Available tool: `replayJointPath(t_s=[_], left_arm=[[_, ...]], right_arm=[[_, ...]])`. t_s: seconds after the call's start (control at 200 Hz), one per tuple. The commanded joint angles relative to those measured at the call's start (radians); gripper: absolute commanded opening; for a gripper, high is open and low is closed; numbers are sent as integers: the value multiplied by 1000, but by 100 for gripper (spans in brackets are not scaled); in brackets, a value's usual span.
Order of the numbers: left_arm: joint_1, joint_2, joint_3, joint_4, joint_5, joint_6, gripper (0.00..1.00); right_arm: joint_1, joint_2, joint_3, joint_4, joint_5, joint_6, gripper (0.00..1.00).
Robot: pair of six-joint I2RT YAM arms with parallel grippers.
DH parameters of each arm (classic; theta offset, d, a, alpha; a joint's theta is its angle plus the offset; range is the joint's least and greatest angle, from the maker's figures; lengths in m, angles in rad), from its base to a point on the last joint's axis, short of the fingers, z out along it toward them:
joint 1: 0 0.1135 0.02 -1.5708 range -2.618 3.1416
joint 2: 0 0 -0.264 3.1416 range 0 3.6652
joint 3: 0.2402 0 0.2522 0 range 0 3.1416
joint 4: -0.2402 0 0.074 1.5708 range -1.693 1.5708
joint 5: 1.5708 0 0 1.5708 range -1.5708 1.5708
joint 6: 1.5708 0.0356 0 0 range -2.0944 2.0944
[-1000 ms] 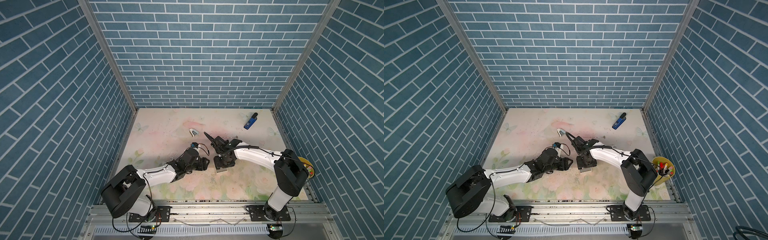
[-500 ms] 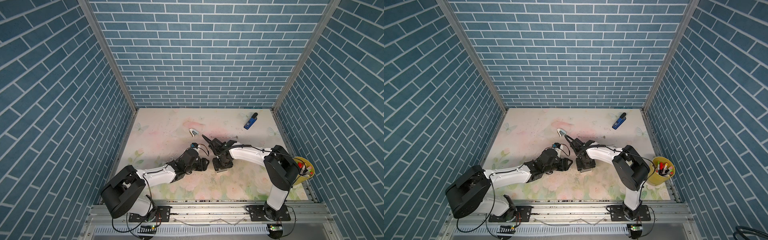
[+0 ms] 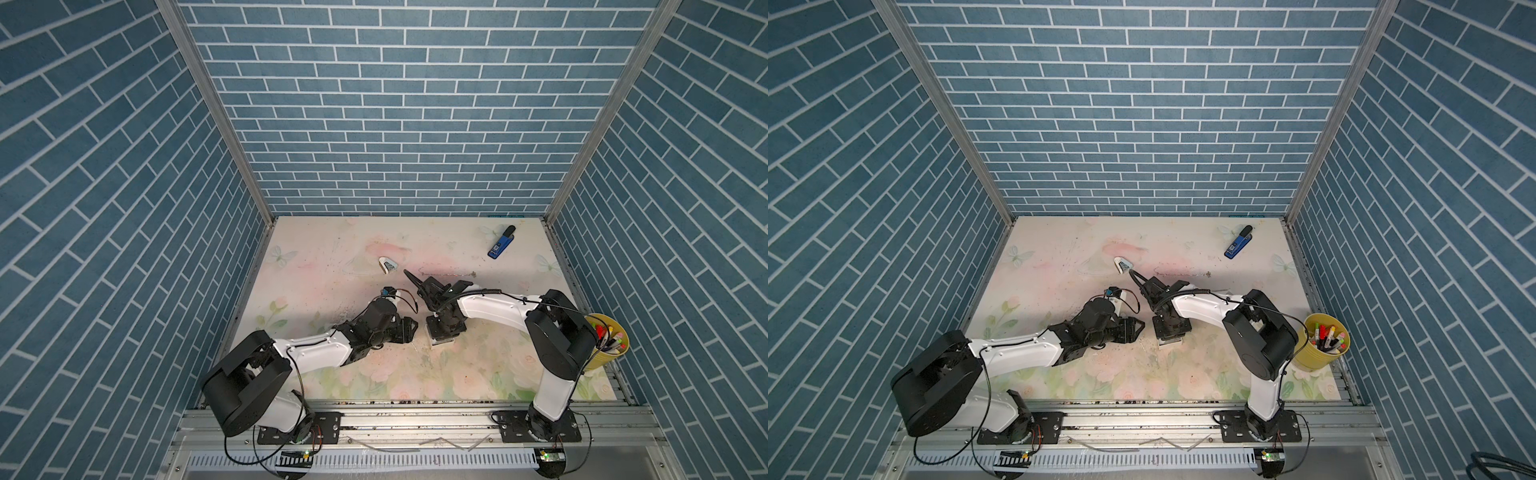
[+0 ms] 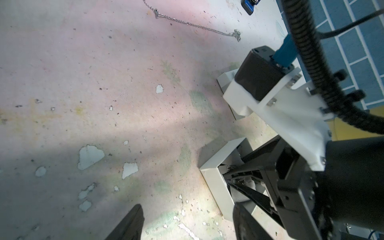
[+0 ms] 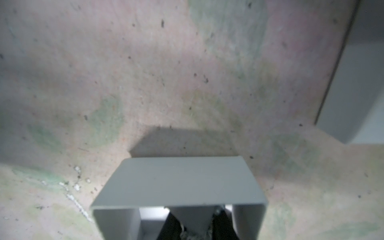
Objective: Take the necklace out of the lift-off lid jewelry box
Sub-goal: Take out the inner lining from the jewelry box.
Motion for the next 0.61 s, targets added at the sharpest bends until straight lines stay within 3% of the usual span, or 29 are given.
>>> replayJointPath(t_s=[0.0, 0.6], left_arm=[[-4, 18, 6, 14, 12, 15, 70], [-4, 39, 36, 64, 84, 52, 66]], right_arm=[[4, -24, -26, -12, -17, 10, 22], [3, -139, -23, -52, -1, 21, 21]])
